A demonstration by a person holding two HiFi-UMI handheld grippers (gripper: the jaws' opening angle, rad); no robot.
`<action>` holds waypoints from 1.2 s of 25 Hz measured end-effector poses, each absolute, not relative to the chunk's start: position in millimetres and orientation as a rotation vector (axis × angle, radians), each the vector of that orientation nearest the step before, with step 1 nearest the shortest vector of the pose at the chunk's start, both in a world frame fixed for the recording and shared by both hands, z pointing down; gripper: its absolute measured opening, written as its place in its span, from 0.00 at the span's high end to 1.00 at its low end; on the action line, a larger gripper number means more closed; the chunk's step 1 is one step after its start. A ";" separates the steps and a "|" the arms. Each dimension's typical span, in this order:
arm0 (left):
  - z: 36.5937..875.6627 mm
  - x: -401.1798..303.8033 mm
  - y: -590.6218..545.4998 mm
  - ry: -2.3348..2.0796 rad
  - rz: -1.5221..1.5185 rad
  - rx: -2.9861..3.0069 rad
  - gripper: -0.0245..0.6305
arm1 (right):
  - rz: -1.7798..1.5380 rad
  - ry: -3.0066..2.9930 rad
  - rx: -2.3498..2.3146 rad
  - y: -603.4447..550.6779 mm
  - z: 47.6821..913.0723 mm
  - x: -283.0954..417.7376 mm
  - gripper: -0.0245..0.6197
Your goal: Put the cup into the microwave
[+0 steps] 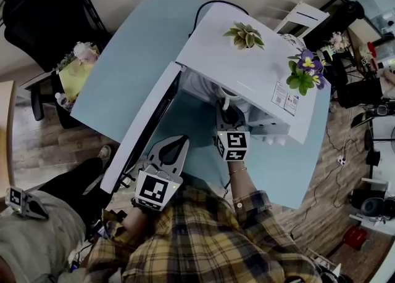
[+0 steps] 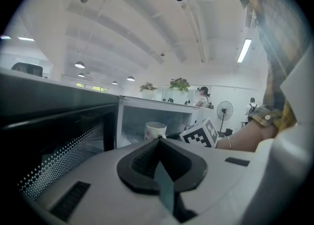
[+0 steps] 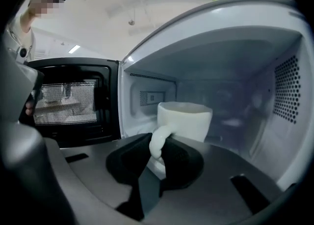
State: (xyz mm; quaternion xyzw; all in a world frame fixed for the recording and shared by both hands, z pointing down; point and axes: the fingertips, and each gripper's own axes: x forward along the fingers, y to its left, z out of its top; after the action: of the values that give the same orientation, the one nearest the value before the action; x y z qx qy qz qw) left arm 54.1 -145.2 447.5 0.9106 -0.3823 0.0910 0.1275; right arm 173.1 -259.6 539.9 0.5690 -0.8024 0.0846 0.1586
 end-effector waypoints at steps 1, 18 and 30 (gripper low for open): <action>447.4 54.0 -145.4 -1.114 0.265 2.649 0.98 | 0.236 -2.294 1.629 -261.0 540.1 173.4 0.89; 446.8 47.9 -145.6 -1.147 0.276 2.644 0.98 | 0.176 -2.362 1.655 -286.9 539.7 173.5 0.89; 446.2 45.9 -140.6 -1.160 0.278 2.642 0.98 | 0.192 -2.400 1.637 -288.6 539.7 171.9 0.87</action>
State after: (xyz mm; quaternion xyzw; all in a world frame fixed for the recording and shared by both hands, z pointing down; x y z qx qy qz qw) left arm 45.9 -140.6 446.2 0.9046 -0.3973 0.0953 0.1212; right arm 171.9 -288.6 539.7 0.5585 -0.8188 0.0656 0.1150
